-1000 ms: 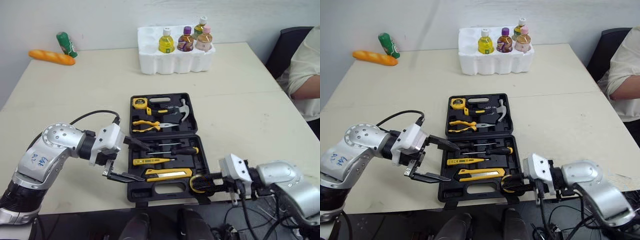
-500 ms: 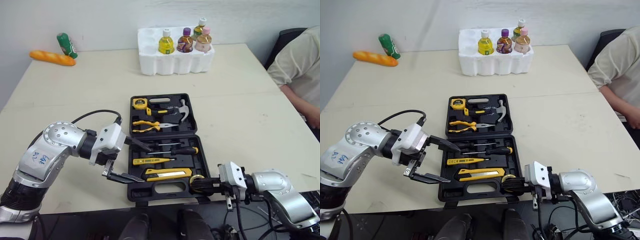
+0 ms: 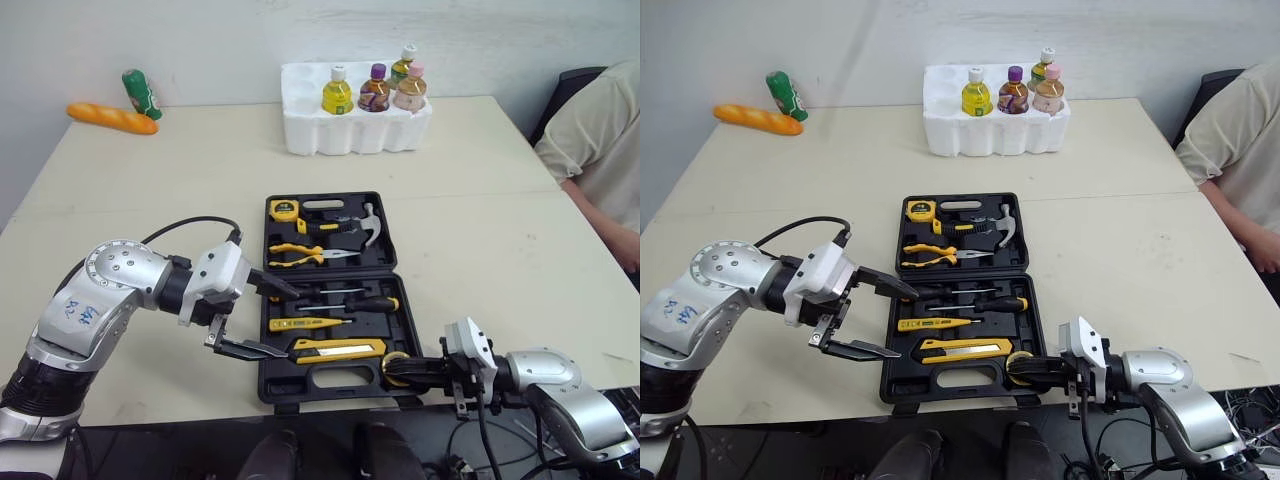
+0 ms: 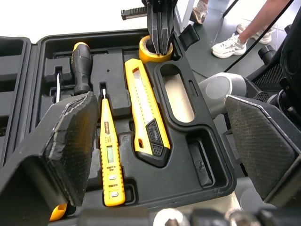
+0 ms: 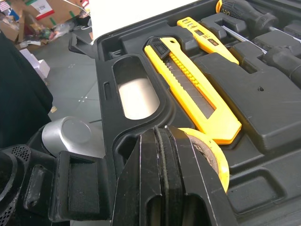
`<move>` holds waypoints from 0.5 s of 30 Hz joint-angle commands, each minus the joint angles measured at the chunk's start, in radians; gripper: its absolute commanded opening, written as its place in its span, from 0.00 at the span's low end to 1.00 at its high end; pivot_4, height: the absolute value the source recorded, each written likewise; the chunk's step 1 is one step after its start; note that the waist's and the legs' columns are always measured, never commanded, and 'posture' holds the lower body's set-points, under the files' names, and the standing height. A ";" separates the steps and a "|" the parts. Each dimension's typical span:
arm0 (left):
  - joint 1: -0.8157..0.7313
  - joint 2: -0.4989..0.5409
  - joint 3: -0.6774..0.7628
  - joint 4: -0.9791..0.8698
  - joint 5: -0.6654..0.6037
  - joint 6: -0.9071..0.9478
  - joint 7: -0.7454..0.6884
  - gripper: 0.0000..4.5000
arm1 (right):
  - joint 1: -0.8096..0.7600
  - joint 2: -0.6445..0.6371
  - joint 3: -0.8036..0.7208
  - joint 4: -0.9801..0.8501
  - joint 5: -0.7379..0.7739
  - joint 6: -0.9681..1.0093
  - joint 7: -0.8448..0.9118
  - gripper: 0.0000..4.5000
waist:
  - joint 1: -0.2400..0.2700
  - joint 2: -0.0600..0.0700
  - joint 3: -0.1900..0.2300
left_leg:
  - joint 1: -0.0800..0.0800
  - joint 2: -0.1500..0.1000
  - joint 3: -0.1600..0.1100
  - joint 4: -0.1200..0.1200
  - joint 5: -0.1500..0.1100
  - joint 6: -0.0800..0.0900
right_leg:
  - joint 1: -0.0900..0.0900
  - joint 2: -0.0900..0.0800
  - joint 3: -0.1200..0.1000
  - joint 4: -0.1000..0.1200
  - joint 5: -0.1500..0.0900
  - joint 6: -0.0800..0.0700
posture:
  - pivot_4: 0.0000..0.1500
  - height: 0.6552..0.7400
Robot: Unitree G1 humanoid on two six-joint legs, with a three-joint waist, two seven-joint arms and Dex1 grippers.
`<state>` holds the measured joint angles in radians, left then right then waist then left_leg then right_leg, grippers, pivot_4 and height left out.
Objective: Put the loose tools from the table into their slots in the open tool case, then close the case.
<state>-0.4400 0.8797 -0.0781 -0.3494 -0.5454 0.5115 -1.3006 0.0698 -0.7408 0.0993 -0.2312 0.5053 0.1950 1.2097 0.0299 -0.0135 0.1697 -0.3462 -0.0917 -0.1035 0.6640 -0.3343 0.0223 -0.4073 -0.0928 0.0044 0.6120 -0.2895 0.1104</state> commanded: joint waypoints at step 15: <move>0.190 0.023 0.225 0.250 0.085 -0.066 0.186 0.94 | -0.094 -0.095 -0.285 -0.053 0.045 0.281 -0.318 0.00 | -0.007 0.007 0.004 | -0.006 0.001 0.001 -0.001 0.000 -0.001 | -0.009 0.001 0.000 0.001 0.000 0.000 | 1.00 0.97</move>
<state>-0.2566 0.8856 0.0937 -0.1234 -0.4745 0.4783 -1.1340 -0.0047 -0.8311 -0.1701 -0.3054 0.5874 0.4619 0.9451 0.0230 -0.0064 0.1742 -0.3525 -0.0902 -0.1028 0.6621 -0.3344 0.0212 -0.4161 -0.0917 0.0046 0.6129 -0.2896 0.1102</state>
